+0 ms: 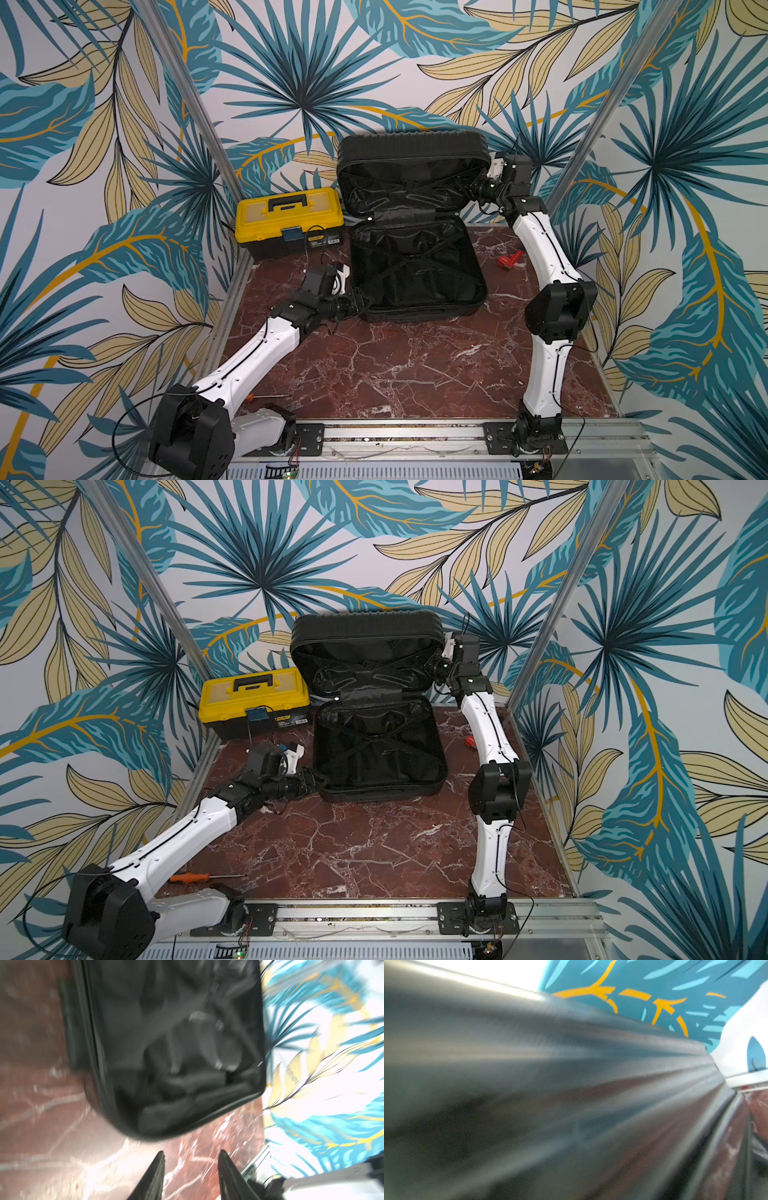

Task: Open the suitcase zippers
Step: Open the suitcase at the center of the board.

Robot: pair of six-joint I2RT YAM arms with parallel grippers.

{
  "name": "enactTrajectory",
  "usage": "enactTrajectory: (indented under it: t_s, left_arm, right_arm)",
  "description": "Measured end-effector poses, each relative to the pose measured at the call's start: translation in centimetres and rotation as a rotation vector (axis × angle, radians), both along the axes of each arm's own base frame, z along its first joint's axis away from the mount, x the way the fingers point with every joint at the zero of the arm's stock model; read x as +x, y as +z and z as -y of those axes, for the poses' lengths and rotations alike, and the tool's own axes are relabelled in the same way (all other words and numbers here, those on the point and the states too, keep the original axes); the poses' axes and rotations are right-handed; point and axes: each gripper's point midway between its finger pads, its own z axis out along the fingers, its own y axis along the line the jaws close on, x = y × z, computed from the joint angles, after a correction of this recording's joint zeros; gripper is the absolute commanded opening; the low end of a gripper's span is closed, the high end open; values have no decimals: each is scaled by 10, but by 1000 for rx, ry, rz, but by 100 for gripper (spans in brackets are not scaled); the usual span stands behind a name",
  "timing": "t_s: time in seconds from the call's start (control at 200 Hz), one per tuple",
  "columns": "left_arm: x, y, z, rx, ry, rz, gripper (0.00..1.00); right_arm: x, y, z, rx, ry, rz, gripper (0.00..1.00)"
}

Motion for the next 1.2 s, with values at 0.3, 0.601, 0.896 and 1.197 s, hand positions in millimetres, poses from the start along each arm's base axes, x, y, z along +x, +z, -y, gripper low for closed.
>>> enactTrajectory:
  t_s: [0.3,0.601,0.896,1.197]
  left_arm:
    - [-9,-19,5,92,-37,-8,44]
    - [-19,-43,15,171,-79,-44,44]
    - [-14,-54,5,281,-62,-33,45]
    - [25,-78,-13,375,0,-114,45]
  right_arm:
    - [7,33,3,8,-16,115,31]
    - [21,54,13,51,-88,161,43]
    - [25,64,15,50,-100,229,46]
    - [-10,42,24,-80,-115,186,56]
